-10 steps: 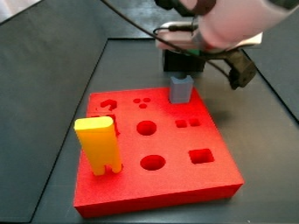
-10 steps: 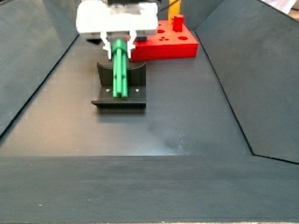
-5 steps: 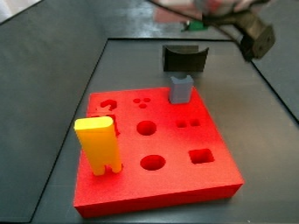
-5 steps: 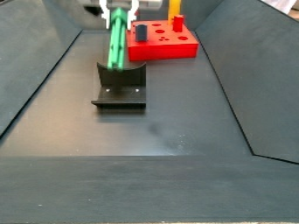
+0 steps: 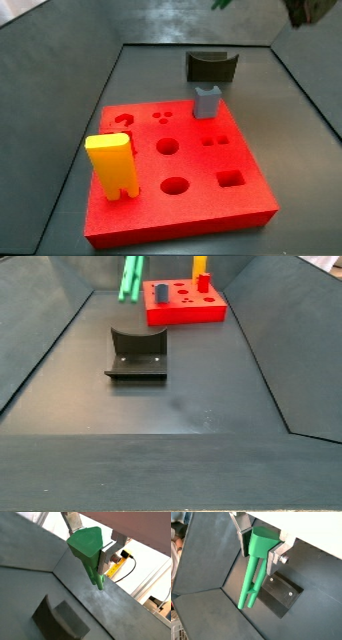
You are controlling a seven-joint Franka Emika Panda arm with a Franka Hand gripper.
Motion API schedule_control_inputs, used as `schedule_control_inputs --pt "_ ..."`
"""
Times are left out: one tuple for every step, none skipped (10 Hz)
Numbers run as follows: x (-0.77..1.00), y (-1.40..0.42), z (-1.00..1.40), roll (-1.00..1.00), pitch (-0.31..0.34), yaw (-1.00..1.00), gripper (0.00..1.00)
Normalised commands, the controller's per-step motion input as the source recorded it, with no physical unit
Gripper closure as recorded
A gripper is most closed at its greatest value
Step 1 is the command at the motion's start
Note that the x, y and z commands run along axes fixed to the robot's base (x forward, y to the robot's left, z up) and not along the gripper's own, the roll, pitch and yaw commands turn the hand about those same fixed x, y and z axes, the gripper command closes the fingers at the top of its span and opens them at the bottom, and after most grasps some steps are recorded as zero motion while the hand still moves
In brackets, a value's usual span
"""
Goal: Pick up the 3 prong object. Move up. Rotate the 3 prong object. Place the 3 prong object on the fixture. Regrasp the 3 prong object. Move to above the board. Insert the 3 prong object.
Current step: Move to above the board.
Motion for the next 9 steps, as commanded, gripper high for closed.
schedule_control_inputs --pt "-0.10 -0.06 1.00 -0.05 0.162 -0.02 1.00" --pt "-0.10 -0.06 1.00 -0.04 0.164 0.01 1.00" --pt "-0.07 -0.04 0.85 -0.03 0.150 0.06 1.00" --pt "-0.05 -0.03 0.73 -0.03 0.146 0.07 1.00" --pt "-0.01 -0.03 0.49 -0.03 0.143 0.09 1.00" --pt "0.01 -0.02 0.26 -0.03 0.140 0.10 1.00" --pt "-0.70 -1.00 0.21 -1.00 0.122 -0.05 1.00" --pt "-0.71 -1.00 0.20 -1.00 0.112 -0.05 1.00" --pt "-0.76 -1.00 0.23 -1.00 0.098 -0.05 1.00"
